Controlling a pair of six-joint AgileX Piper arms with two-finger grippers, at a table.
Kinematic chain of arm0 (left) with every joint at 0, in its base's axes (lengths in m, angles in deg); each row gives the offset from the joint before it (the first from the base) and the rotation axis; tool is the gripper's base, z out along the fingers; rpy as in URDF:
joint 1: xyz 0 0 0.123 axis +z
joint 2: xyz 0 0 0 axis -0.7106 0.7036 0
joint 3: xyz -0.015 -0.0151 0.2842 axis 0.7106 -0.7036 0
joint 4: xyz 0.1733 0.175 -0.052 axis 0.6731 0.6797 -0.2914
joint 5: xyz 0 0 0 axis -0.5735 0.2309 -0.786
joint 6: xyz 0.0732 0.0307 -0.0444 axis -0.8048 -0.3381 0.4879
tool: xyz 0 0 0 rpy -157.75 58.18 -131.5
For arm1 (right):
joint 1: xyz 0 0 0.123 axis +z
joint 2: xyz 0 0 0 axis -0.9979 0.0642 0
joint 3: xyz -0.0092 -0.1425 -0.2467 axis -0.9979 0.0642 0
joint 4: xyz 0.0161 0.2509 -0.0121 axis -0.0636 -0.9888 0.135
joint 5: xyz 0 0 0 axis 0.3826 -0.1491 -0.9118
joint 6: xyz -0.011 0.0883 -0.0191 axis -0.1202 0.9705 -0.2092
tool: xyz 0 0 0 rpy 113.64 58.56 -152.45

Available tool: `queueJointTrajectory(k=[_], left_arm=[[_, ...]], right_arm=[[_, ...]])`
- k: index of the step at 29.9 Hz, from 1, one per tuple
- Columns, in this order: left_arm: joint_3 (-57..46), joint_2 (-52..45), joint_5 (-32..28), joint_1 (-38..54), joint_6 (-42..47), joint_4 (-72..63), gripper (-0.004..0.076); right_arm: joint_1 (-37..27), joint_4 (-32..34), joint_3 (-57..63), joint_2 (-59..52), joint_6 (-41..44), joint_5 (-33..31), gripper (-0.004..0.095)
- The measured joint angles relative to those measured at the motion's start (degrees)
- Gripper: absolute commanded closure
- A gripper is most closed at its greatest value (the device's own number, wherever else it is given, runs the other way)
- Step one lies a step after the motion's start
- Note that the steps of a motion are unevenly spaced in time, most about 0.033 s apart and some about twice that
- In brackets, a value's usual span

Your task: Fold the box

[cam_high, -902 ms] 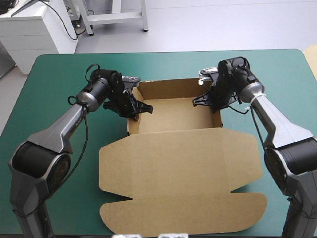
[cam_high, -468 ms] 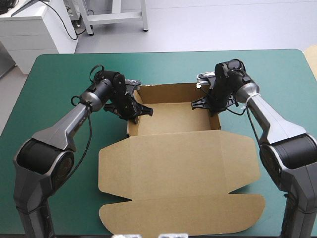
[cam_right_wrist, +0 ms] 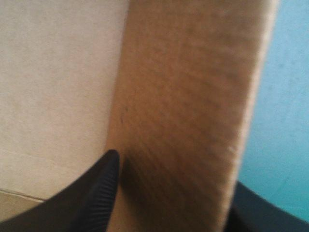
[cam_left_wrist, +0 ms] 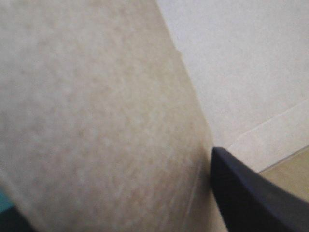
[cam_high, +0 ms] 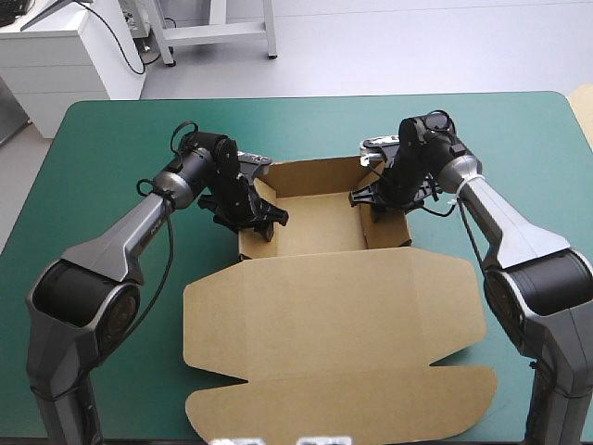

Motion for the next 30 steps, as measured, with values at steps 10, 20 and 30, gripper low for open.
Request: queueJointTrajectory(k=[10, 20, 30], left_arm=[[0.07, 0.00, -0.07, -0.06, 2.61, 2.04, 0.0122], [5.10, -3.69, -0.07, -0.06, 2.66, 2.15, 0.0122], [9.62, -16.58, 0.90, -0.06, 1.57, 11.53, 0.0357]], right_arm=[[0.47, -1.66, 0.00, 0.00, -0.65, 0.10, 0.0141], [0.47, 2.03, -0.31, -5.68, -2.01, 0.05, 0.0141], [0.47, 2.86, -0.64, -15.00, -4.28, -0.37, 0.0141]])
